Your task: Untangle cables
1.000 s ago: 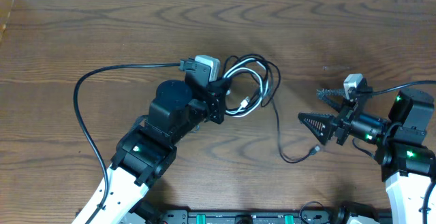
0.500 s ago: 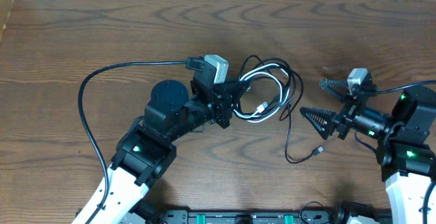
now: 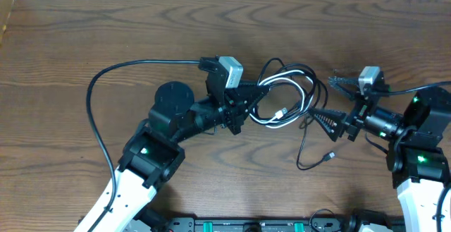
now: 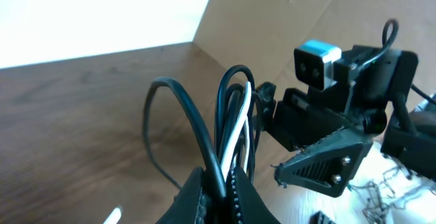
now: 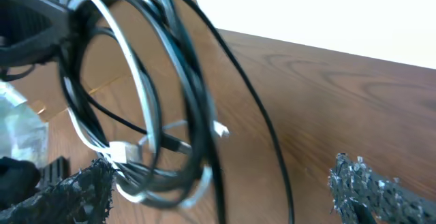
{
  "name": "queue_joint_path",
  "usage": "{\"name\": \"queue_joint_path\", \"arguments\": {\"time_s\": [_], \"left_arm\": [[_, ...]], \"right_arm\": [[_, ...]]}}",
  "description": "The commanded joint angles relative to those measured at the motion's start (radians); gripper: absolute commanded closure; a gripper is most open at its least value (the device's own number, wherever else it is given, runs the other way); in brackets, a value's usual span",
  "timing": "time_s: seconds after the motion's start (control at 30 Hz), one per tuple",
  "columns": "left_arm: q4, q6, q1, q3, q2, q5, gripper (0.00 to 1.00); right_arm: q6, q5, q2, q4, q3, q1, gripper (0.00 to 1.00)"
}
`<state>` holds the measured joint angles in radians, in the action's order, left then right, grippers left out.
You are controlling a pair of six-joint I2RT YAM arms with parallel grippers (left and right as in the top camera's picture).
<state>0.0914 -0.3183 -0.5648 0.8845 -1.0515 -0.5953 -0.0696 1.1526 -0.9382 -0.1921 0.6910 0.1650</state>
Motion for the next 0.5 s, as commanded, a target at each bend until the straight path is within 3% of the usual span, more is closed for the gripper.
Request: {"name": "queue_joint_path", "arguments": {"time_s": [0.0,0.47], "left_arm": [[0.032,-0.009,-0.005,-0.002,-0.018,-0.073,0.93],[0.091,-0.008,-0.035,-0.002,-0.039,-0.086,0.93]], "right_arm": [[0.013,0.014,-0.003,0.025,0.016,-0.042,0.01],[0.127,-0.020,-0.004,0.080,0.016,-0.088,0.05]]}}
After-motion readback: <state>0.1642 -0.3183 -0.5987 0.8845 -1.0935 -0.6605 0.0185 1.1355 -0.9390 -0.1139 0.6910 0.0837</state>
